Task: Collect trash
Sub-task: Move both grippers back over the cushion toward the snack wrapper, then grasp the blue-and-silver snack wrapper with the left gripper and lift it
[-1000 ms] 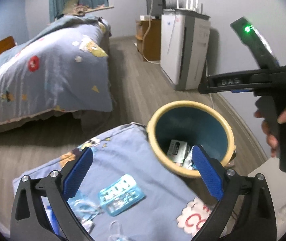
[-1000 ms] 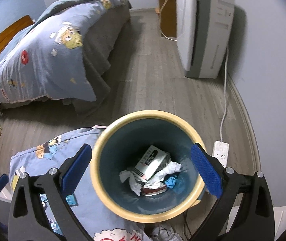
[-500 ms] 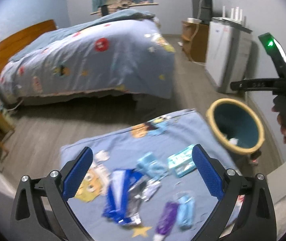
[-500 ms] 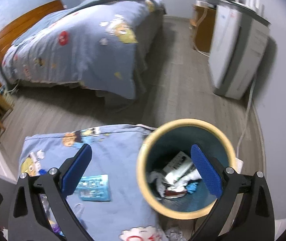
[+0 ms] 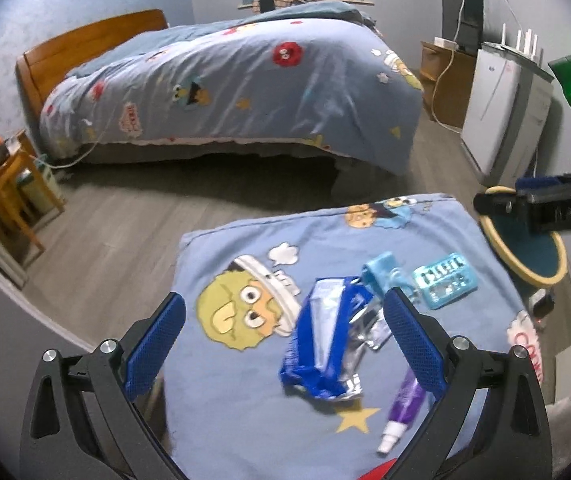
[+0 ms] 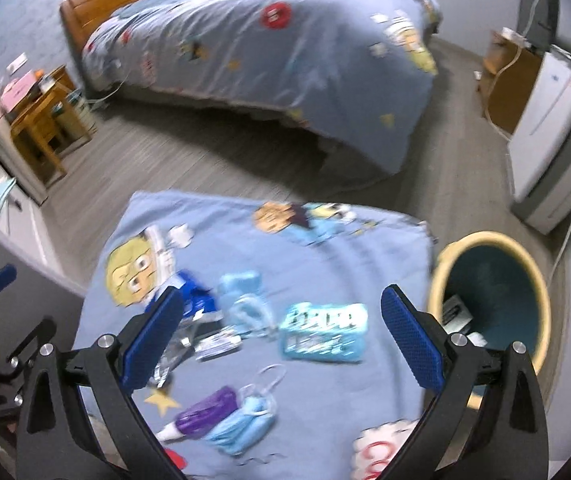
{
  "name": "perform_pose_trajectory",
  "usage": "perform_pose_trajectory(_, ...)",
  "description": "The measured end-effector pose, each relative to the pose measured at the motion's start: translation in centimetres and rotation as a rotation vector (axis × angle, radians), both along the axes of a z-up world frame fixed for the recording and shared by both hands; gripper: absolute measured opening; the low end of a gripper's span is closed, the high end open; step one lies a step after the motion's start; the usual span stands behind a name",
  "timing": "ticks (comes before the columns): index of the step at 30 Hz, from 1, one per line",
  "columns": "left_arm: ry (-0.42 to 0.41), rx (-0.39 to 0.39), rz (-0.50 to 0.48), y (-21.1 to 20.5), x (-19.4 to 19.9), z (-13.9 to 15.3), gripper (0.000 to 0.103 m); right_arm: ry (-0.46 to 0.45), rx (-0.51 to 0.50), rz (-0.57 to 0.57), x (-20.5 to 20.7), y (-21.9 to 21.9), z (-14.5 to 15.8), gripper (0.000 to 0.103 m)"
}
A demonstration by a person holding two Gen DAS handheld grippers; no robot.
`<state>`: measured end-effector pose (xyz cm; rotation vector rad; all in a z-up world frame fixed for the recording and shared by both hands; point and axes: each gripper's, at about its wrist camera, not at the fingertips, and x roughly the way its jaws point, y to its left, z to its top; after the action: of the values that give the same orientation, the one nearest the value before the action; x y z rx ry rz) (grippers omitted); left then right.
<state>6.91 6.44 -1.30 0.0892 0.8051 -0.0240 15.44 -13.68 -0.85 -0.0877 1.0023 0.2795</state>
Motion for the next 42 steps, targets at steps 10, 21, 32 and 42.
perform_pose_trajectory(10, 0.036, 0.033, -0.037, 1.3, -0.2, -2.9, 0.098, 0.042, -0.088, -0.056, -1.0, 1.7, -4.1, 0.097)
perform_pose_trajectory(21, 0.135, 0.000, -0.078, -0.3, 2.3, -7.6, 0.098, 0.103, -0.078, -0.142, 1.0, -0.8, -6.4, 0.097)
perform_pose_trajectory(32, 0.208, -0.008, -0.137, -3.1, 4.0, -10.9, 0.095, 0.220, -0.062, -0.262, 5.3, -6.5, -10.1, 0.097)
perform_pose_trajectory(42, 0.322, 0.027, -0.159, -4.0, 5.3, -14.1, 0.042, 0.260, -0.102, -0.194, 6.7, -6.2, -12.1, 0.097)
